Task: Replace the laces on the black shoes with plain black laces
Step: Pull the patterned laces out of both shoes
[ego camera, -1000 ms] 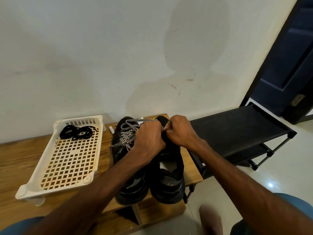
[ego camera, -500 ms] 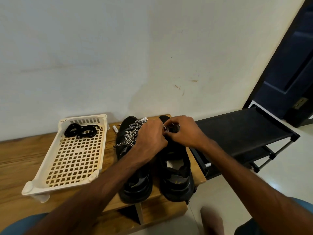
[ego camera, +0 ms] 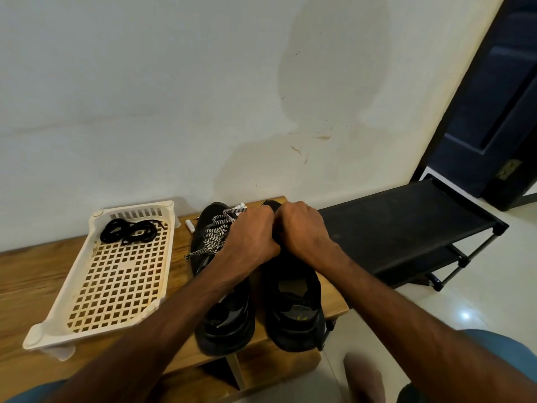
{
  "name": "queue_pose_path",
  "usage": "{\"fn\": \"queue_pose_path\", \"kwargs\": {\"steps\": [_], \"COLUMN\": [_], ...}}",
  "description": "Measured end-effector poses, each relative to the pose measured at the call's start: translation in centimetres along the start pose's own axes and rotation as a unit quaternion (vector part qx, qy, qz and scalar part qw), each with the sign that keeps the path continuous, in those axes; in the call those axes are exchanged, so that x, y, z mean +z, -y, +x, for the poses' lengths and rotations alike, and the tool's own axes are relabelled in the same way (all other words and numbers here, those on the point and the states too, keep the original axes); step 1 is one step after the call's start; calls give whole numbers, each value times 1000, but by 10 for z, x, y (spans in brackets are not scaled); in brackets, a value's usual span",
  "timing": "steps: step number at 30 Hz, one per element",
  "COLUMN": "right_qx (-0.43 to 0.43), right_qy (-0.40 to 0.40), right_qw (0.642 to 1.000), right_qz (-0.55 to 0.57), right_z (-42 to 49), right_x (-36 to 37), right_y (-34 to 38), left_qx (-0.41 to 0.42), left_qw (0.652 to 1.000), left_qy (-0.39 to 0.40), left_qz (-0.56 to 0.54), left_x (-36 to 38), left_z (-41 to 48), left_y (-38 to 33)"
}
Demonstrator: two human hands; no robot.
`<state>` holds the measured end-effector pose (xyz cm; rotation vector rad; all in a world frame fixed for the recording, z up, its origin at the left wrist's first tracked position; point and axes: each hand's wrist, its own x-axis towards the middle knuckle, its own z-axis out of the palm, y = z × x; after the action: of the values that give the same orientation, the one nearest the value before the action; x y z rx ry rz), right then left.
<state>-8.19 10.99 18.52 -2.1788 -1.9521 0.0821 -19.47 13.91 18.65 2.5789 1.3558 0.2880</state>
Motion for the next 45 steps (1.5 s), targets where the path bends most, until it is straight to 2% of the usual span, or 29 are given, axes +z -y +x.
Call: {"fn": "queue_pose_path", "kwargs": {"steps": [9, 12, 14, 16, 19, 21, 23, 29, 33, 37, 41, 43, 45], "right_qx": [-23, -12, 3, 33, 110, 151, 171, 136, 113, 86, 74, 79, 85], "right_qy": [-8, -83, -185, -278, -355, -357, -345, -331, -344, -392, -462, -467, -441], "right_qw": [1000, 993, 967, 926, 862, 834, 822, 828, 813, 774, 692, 656, 645], "right_qz": [18, 80, 176, 253, 344, 392, 420, 431, 455, 490, 550, 588, 618], "right_z": [3, 6, 6, 2, 4, 7, 8, 8, 10, 9, 11, 12, 14], "right_x": [-8, -32, -50, -64, -65, -63, -60, -57, -69, -93, -123, -127, -120], "right_y": [2, -14, -30, -45, -58, -60, -62, -57, -51, -46, -49, -53, -53], "left_qx": [-29, -37, -42, -39, -43, -49, -48, -55, -45, -44, -44, -45, -47], "left_qw": [999, 998, 999, 999, 998, 998, 998, 998, 996, 995, 994, 995, 995], "left_qy": [-28, -38, -31, -24, -30, -26, -20, -21, -14, -6, -4, -8, -9], "left_qz": [14, 18, 16, 14, 19, 26, 33, 35, 71, 90, 95, 94, 85], "left_x": [8, 8, 8, 9, 8, 10, 10, 10, 12, 11, 12, 13, 14], "left_z": [-4, -3, -3, -3, -3, -2, -2, -2, -3, -4, -1, 0, -1], "left_y": [-1, -1, -1, -1, -4, -6, -6, -6, -6, -7, -8, -9, -8]}}
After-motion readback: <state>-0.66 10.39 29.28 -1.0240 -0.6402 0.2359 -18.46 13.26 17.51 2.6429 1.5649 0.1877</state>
